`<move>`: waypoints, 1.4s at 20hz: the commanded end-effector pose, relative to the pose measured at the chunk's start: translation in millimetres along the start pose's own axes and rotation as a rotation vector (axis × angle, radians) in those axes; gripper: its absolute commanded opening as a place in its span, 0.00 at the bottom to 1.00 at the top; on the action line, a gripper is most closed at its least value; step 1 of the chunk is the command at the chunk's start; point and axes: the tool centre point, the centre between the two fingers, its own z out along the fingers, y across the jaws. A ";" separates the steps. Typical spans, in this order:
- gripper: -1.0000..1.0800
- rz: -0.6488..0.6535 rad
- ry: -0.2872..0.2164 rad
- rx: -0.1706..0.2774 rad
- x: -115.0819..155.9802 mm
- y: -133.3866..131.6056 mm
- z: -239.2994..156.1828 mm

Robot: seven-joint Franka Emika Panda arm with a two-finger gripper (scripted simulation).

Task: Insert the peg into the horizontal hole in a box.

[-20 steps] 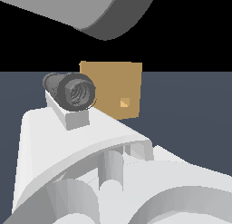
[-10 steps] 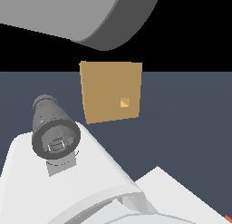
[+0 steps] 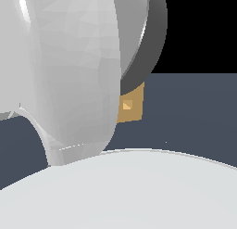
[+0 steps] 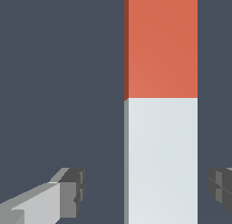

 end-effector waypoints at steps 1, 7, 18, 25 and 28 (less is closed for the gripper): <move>0.96 0.000 0.001 -0.002 0.8 1.3 1.2; 0.00 0.000 0.001 -0.002 0.8 1.4 1.0; 0.00 -0.028 0.001 -0.002 7.9 0.9 -0.1; 0.00 -0.169 0.000 -0.002 43.5 -3.8 -6.6; 0.00 -0.266 0.000 -0.003 67.6 -10.0 -11.1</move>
